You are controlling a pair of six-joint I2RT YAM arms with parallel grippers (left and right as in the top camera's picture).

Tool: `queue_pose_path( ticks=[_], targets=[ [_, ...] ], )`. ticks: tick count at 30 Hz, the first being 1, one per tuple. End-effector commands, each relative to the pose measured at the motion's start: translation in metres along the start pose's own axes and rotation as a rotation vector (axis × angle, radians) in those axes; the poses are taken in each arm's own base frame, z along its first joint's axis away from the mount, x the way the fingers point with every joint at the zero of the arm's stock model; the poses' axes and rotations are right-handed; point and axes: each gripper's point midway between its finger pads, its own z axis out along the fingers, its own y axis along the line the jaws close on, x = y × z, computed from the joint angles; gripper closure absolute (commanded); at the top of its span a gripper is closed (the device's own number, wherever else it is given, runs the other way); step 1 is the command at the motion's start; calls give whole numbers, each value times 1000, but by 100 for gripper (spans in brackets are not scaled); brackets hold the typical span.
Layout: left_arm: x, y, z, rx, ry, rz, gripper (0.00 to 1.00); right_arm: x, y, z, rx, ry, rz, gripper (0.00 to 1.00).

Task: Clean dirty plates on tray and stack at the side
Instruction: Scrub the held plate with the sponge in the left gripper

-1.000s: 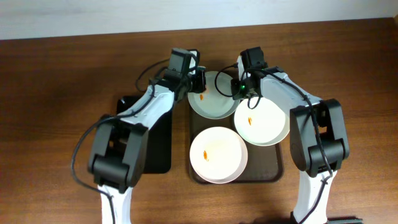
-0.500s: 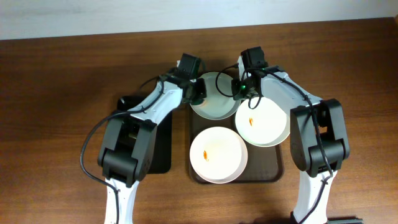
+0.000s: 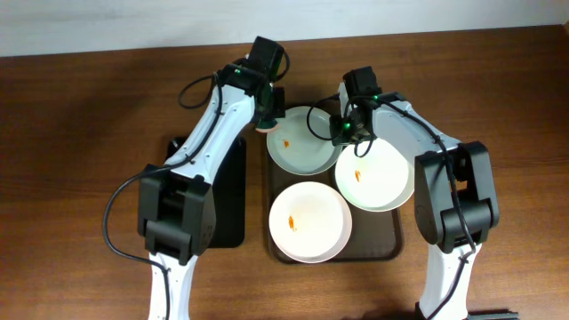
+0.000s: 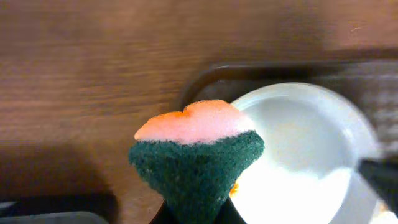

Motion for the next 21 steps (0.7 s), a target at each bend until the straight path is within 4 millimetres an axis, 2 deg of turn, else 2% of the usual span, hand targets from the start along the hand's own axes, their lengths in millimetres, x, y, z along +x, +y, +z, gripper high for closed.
queue_pose_path(
  ticks=[1,4,7,10,12,14,16,18,19,21],
  targets=[
    [0,-22,6,136,12,-4,100,2,-4,1,32,9,-18,96],
    [21,-52,59,281,97,-20,100,3,-4,1,32,13,-17,96],
    [44,-58,99,271,160,-54,100,3,-4,1,32,13,-17,96],
    [56,-69,111,329,203,-54,100,4,-4,0,33,19,-17,96],
    [63,-50,115,234,220,-56,100,5,-4,0,33,20,-17,96],
    [72,-42,115,193,254,-61,100,5,-4,0,33,20,-17,96],
    [90,-4,113,17,316,-71,100,5,-4,0,33,21,-16,96],
    [90,23,110,-40,339,-104,100,5,-4,0,33,21,-16,96],
    [86,43,109,-85,338,-127,100,5,-4,0,33,21,-16,96],
    [75,59,108,-150,295,-122,100,6,-4,0,33,25,-16,96]
  ],
)
